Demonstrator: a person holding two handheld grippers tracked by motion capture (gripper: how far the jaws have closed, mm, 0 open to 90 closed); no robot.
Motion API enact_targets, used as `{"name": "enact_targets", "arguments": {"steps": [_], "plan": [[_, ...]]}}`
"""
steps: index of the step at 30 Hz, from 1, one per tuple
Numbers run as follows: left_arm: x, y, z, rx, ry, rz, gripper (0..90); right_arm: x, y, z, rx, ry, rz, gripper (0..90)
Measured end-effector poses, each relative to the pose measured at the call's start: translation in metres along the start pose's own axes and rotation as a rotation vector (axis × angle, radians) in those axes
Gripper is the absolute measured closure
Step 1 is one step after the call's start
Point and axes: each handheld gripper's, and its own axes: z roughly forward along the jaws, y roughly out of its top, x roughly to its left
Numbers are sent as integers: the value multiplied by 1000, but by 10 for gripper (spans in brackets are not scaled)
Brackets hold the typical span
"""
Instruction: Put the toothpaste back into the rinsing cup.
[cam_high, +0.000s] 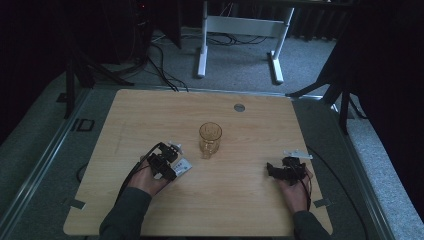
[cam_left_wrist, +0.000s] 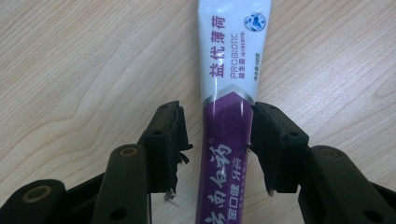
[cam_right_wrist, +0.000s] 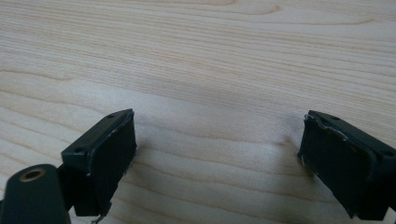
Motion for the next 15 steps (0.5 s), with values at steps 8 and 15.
{"name": "enact_targets", "arguments": {"steps": [8, 15], "plan": [[-2, 1, 4, 24, -12, 5, 526, 0, 0, 0, 0, 0, 0, 107], [-3, 0, 6, 47, -16, 18, 537, 0, 0, 0, 0, 1, -1, 107]]}}
